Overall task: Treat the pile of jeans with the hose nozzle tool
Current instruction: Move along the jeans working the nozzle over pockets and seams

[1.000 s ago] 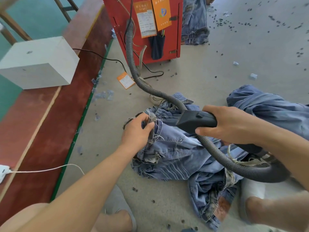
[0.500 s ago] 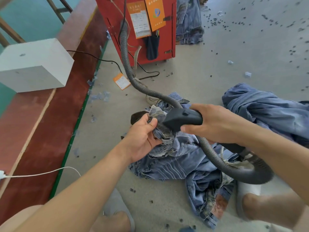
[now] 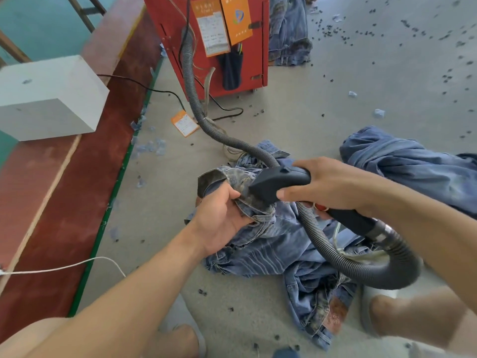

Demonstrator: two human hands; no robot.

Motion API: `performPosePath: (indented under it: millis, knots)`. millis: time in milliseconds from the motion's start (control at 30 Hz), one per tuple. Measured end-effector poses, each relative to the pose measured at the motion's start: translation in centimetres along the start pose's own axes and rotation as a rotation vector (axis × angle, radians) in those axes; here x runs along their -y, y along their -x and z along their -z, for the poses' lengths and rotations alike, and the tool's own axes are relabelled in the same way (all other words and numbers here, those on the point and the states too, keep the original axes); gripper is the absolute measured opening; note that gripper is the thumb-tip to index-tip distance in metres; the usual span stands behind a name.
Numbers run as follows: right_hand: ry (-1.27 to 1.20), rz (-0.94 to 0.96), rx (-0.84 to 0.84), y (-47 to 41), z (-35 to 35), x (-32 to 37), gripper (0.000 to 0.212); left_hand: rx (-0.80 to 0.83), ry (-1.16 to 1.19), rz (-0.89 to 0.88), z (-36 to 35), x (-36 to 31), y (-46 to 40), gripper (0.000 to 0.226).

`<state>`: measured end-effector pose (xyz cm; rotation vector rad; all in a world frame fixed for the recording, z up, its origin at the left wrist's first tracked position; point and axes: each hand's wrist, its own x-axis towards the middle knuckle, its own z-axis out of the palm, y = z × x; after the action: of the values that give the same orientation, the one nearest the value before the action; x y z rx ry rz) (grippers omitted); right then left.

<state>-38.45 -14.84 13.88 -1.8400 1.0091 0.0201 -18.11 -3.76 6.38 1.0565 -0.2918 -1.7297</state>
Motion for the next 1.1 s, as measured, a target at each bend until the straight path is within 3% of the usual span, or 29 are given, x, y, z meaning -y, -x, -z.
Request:
performPosePath:
  millis: [333, 467, 500, 533, 567, 700, 767, 867, 1100]
  knots:
    - [-0.095, -0.057, 0.196, 1.2, 3.1, -0.5, 0.014, 0.057, -0.321, -0.015, -0.5, 0.5, 0.6, 0.038]
    - [-0.150, -0.049, 0.214, 0.9, 3.2, -0.1, 0.017, 0.058, -0.700, -0.012, -0.6, 0.8, 1.2, 0.009]
    - [-0.165, -0.045, 0.190, 0.8, 3.1, -0.1, 0.016, 0.074, -0.796, -0.007, -0.7, 1.1, 1.4, 0.008]
    - [-0.182, -0.048, 0.152, 0.6, 3.2, -0.2, 0.015, 0.081, -0.834, -0.009, -0.5, 1.5, 1.5, 0.024]
    - [-0.197, -0.056, 0.110, 0.5, 3.5, -0.4, 0.014, 0.059, -0.784, -0.011, -0.5, 1.7, 1.5, 0.036]
    - [-0.162, -0.045, 0.047, 1.1, 5.5, -1.0, 0.021, -0.093, -0.350, -0.021, -0.7, 1.6, 1.1, 0.052]
    - [-0.141, -0.019, 0.067, 1.5, 5.9, -1.1, 0.023, -0.203, -0.449, -0.046, -0.7, 1.5, 0.7, 0.048]
    - [-0.151, -0.026, 0.104, 1.8, 5.5, -1.4, 0.020, -0.317, -0.472, -0.048, -0.4, 1.7, 0.0, 0.025]
    - [-0.076, -0.048, 0.179, 1.6, 3.4, -1.3, 0.016, -0.059, -0.171, 0.007, -0.7, 0.8, 0.7, 0.032]
